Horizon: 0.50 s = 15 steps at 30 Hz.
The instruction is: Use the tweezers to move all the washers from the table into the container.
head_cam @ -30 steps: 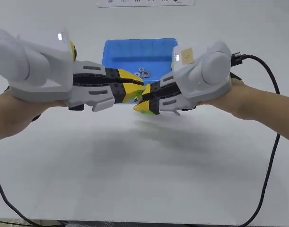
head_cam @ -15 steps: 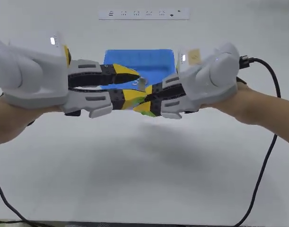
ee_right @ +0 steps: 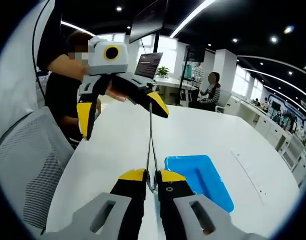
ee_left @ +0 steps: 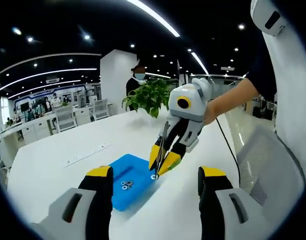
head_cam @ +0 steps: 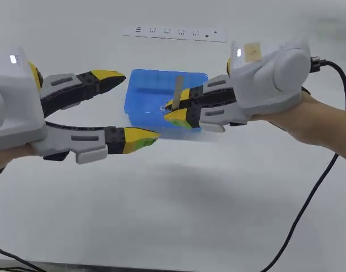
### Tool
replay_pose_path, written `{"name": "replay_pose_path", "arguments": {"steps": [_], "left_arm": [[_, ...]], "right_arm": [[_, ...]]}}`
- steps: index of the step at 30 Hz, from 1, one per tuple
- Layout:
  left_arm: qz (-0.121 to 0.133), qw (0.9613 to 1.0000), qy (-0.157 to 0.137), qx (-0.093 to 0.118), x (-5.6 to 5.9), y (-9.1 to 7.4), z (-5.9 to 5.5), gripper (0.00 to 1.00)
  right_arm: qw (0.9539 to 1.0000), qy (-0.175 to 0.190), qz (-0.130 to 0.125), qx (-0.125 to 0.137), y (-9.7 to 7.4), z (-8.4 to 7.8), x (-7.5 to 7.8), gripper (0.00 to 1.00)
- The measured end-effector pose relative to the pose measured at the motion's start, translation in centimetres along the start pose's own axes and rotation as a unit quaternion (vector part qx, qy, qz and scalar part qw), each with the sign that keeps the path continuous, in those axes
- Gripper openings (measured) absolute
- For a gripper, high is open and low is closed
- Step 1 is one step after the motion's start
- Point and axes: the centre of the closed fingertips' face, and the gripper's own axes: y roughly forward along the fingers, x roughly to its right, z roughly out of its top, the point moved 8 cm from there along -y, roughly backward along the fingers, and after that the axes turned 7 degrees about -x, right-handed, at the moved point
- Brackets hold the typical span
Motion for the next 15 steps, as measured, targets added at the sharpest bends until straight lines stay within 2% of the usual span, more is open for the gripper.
{"name": "replay_pose_path", "arguments": {"steps": [5,10,15], "left_arm": [[0.003,0.9996,-0.026,-0.006,0.5,-0.3,-1.5,0.88],[0.009,0.9988,-0.049,0.000,0.5,-0.5,-2.2,0.99],[0.017,0.9982,-0.057,0.004,0.3,-0.7,-2.7,1.00]], "right_arm": [[0.9999,0.000,-0.013,0.004,-0.3,0.7,1.4,0.09],[0.9996,-0.001,-0.026,0.010,-0.2,1.2,3.3,0.09],[0.9994,0.008,-0.031,0.007,1.0,0.4,5.0,0.09]]}}
